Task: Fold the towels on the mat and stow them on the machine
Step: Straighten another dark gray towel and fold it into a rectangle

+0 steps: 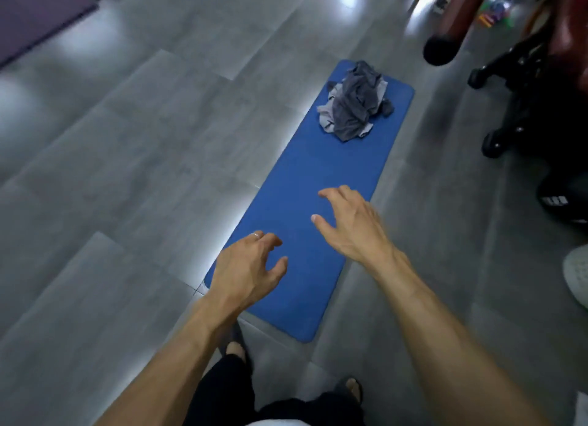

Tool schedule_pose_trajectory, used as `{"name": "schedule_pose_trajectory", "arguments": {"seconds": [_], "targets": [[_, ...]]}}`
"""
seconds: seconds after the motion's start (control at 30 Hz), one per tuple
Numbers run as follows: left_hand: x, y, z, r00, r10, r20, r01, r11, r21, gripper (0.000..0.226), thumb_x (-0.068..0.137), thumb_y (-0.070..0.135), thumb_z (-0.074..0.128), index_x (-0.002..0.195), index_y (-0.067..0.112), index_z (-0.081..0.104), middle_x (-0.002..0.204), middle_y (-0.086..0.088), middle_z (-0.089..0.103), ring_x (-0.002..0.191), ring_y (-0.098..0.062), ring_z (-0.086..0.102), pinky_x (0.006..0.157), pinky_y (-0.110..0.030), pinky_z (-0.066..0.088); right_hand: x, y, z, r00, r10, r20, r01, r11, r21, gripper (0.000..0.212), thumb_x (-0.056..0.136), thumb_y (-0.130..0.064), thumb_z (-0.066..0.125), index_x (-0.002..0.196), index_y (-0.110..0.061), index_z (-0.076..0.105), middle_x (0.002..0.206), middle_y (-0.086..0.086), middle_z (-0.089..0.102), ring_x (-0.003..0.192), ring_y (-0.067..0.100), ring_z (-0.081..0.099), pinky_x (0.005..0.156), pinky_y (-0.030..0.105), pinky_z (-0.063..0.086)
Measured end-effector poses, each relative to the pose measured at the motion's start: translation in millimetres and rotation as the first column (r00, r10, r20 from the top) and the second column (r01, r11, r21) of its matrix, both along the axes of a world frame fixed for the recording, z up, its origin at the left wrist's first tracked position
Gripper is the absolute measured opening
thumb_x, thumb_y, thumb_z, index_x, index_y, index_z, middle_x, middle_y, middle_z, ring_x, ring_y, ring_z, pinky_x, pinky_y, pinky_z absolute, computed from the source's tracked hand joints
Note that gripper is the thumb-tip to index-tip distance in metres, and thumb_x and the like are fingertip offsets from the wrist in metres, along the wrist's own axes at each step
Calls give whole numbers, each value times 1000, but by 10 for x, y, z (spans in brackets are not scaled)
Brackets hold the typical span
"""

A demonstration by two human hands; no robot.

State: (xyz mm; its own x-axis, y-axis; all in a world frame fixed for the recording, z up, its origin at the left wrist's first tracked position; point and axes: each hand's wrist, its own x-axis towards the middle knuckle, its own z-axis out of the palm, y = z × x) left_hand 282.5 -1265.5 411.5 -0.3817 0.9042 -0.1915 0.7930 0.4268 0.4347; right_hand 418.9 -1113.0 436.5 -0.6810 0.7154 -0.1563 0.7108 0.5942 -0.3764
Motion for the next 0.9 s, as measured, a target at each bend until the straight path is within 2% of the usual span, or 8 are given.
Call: {"name": "schedule_pose_trajectory", "arguments": {"seconds": [0.1, 0.27, 0.43, 0.63, 0.9], "targets": [[-806, -130, 79, 1000, 27, -10, -27, 1000, 2, 39, 85, 48, 53, 115, 25, 63, 109, 10, 66, 100, -12, 64, 77, -29, 49, -862, -46, 57, 999, 37, 5, -37, 999, 8, 46, 95, -41, 53, 134, -17, 48, 125, 4, 53, 115, 26, 49, 95, 43, 42], [-1960, -174, 208, 996, 87, -36, -87, 996, -2, 35, 88, 43, 57, 118, 25, 62, 110, 10, 65, 102, -13, 63, 77, -30, 48, -2066, 63, 155, 996, 83, -13, -83, 996, 14, 47, 96, -41, 51, 136, -18, 46, 126, 3, 52, 116, 25, 48, 96, 41, 41], [-2900, 101, 195, 990, 127, -59, -129, 991, -22, 36, 89, 44, 55, 119, 27, 61, 112, 10, 65, 99, -14, 63, 76, -31, 49, -3002, 422, 136, 994, 100, -32, -99, 995, 26, 47, 96, -40, 52, 136, -17, 46, 126, 5, 52, 117, 25, 48, 94, 41, 42], [-4076, 800, 28, 992, 82, -96, -87, 995, -51, 35, 87, 47, 55, 117, 29, 61, 110, 11, 64, 100, -13, 63, 75, -31, 50, -4056, 1110, -78, 997, 76, -24, -76, 997, 13, 48, 96, -40, 51, 137, -17, 45, 126, 5, 52, 117, 25, 48, 92, 39, 42], [-5508, 2302, 82, 997, -40, -70, 32, 993, -113, 35, 87, 46, 56, 117, 29, 61, 110, 10, 64, 99, -15, 63, 73, -30, 47, -5244, 2482, -43, 996, -88, -17, 87, 995, -53, 47, 95, -39, 52, 137, -17, 45, 125, 5, 53, 117, 24, 50, 91, 39, 44]]}}
